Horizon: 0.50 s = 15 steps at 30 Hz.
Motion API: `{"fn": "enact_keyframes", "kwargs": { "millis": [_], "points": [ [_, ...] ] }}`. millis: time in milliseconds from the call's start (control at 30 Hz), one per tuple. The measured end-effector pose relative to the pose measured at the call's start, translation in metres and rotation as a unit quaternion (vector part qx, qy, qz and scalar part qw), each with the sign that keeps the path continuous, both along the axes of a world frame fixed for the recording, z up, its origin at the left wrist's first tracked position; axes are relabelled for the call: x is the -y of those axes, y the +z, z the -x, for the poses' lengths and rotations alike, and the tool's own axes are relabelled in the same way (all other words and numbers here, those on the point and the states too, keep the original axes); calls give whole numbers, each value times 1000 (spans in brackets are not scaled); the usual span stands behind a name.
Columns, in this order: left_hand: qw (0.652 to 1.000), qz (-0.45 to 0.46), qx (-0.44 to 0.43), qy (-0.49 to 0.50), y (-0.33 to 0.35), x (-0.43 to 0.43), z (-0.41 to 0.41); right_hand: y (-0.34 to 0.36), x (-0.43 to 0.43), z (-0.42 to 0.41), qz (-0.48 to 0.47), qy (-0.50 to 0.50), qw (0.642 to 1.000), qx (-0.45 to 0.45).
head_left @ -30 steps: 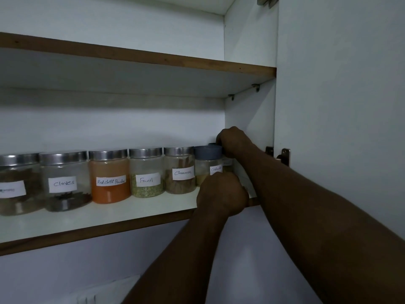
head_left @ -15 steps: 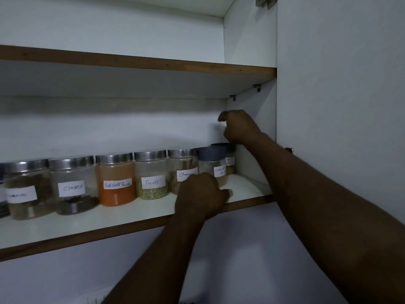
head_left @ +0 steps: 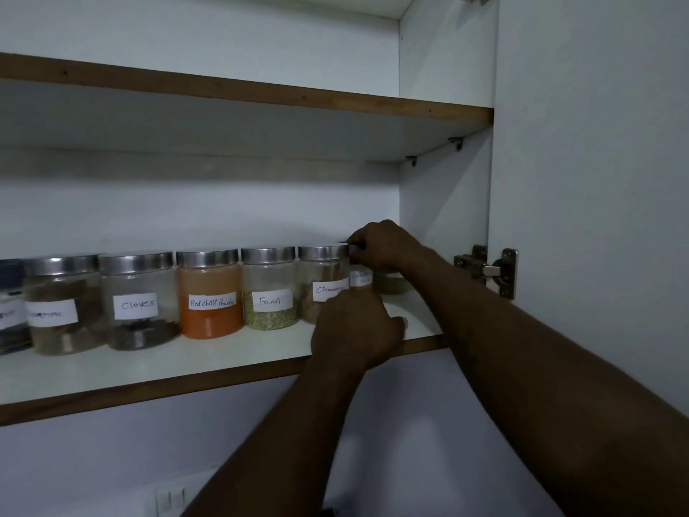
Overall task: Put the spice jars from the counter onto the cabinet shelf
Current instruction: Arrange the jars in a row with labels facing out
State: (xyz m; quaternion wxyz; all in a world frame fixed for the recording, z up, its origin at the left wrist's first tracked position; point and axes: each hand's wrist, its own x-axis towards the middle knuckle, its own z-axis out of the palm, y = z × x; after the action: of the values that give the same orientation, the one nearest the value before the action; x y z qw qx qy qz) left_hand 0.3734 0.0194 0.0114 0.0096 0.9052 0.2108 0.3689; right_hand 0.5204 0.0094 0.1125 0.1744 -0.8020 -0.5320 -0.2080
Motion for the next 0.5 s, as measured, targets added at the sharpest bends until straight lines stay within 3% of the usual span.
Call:
{"fn": "enact_keyframes", "kwargs": {
  "millis": [500],
  "points": [
    [1000,0,13,9,-1,-2,-5,-13,-16,-22,-65,-8,997,32]
  ]
}}
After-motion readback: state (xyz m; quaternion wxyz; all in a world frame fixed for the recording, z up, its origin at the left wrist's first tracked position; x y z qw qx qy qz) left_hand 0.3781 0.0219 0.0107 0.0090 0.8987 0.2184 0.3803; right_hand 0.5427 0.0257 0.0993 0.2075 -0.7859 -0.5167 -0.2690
